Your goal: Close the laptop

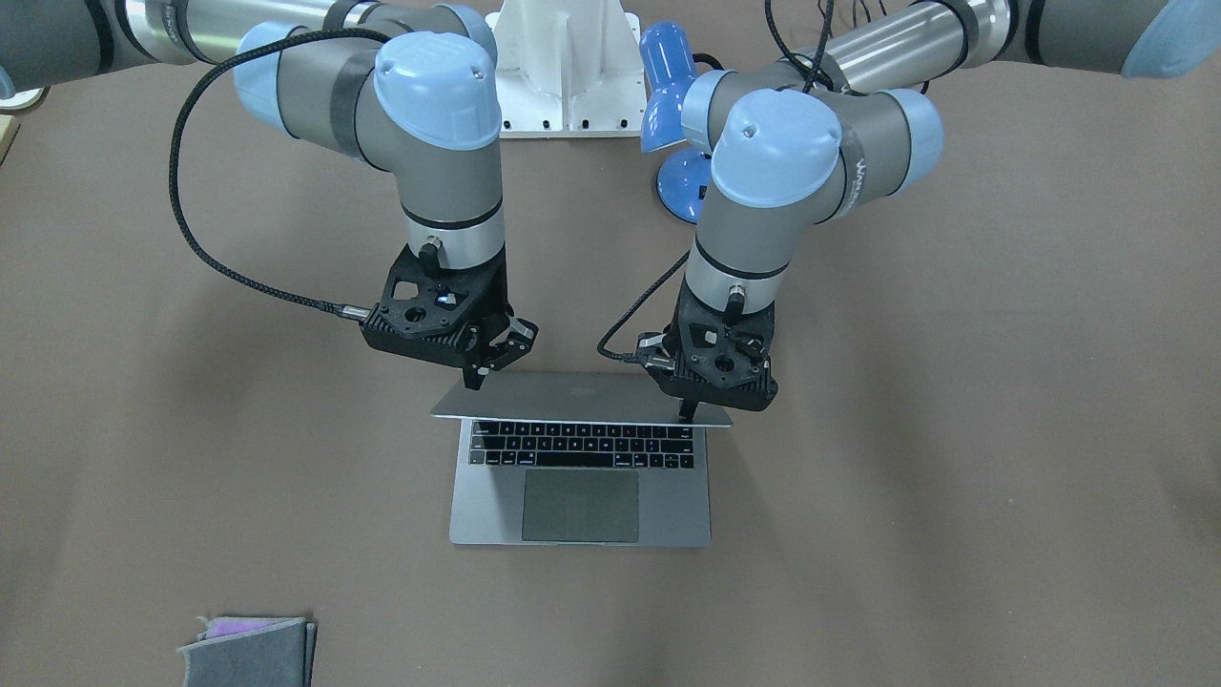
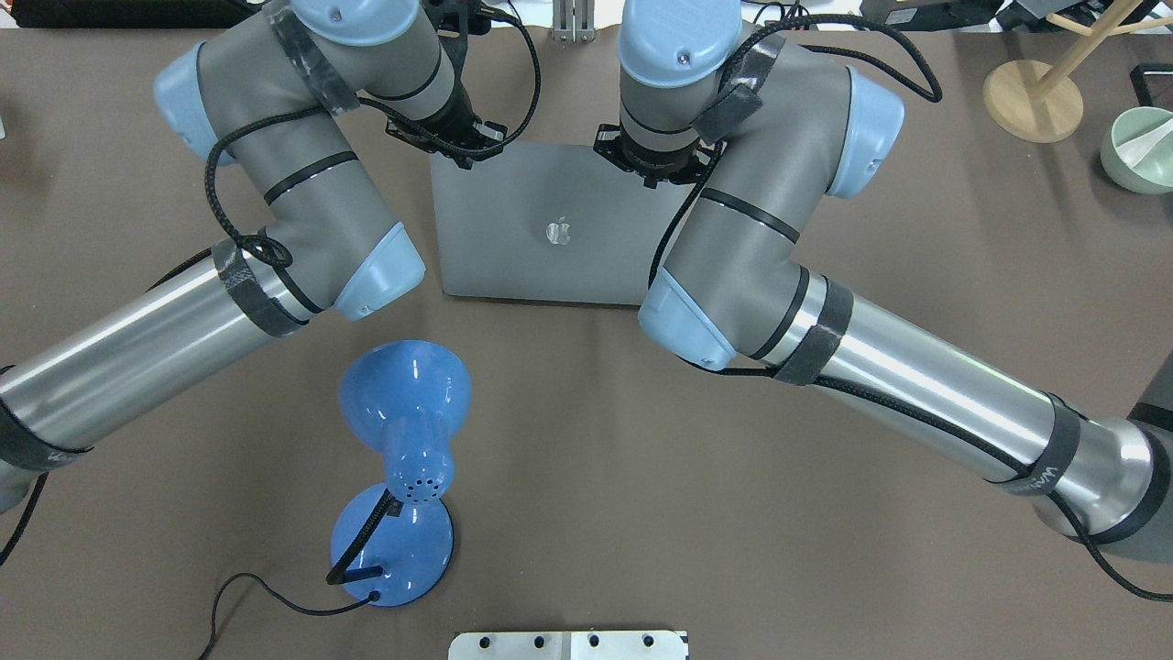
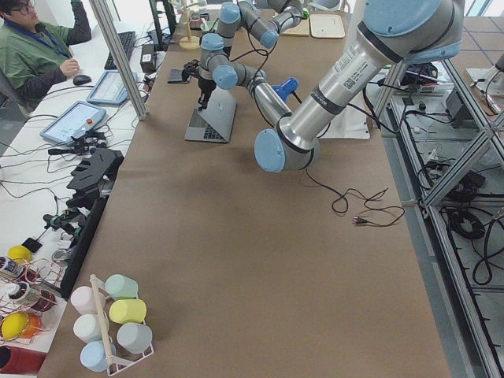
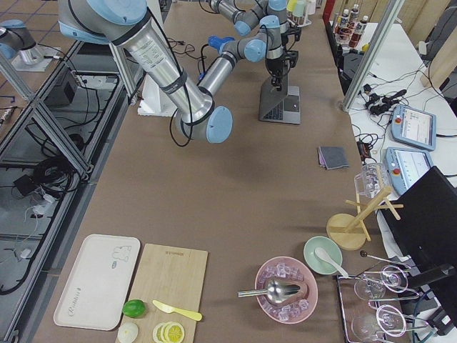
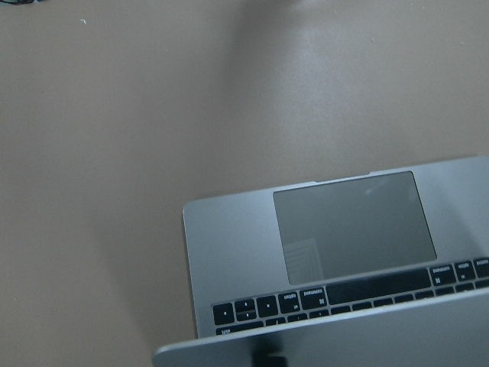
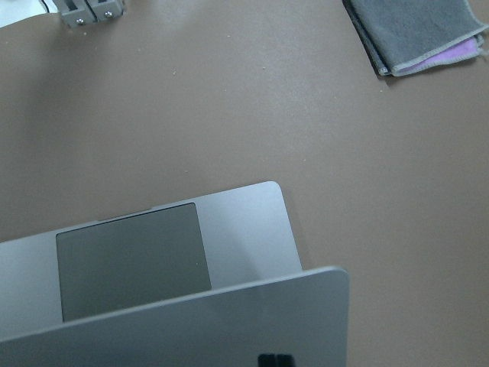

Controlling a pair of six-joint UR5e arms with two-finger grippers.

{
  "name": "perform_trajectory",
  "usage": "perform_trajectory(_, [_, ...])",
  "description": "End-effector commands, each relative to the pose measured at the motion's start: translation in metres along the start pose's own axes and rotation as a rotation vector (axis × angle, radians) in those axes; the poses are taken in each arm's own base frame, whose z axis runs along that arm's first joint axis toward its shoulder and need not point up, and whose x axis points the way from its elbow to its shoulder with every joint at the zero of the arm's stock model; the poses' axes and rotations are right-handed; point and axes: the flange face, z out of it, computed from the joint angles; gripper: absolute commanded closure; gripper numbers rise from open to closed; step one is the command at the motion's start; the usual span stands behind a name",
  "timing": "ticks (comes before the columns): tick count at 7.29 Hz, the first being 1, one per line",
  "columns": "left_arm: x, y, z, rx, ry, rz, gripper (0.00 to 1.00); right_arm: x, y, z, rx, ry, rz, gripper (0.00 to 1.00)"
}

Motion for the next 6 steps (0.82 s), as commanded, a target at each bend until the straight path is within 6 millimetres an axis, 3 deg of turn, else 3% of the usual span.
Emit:
perform_trajectory(1, [-0.009,-0.014,0.021,0.01,-0.002,-0.004,1.0,-0.016,-0.015,0.02,0.007,0.001,0.012,1.0])
perform_trajectory(3, [-0.022,-0.022,0.034,0.021,-0.04,0.034,1.0,-0.032,-0.031,0.045,0.011,0.007,0.024,1.0])
perform_trajectory(6, [-0.022,-0.035,0.058,0.04,-0.047,0.04,1.0,-0.044,-0.06,0.079,0.024,-0.002,0.031,1.0])
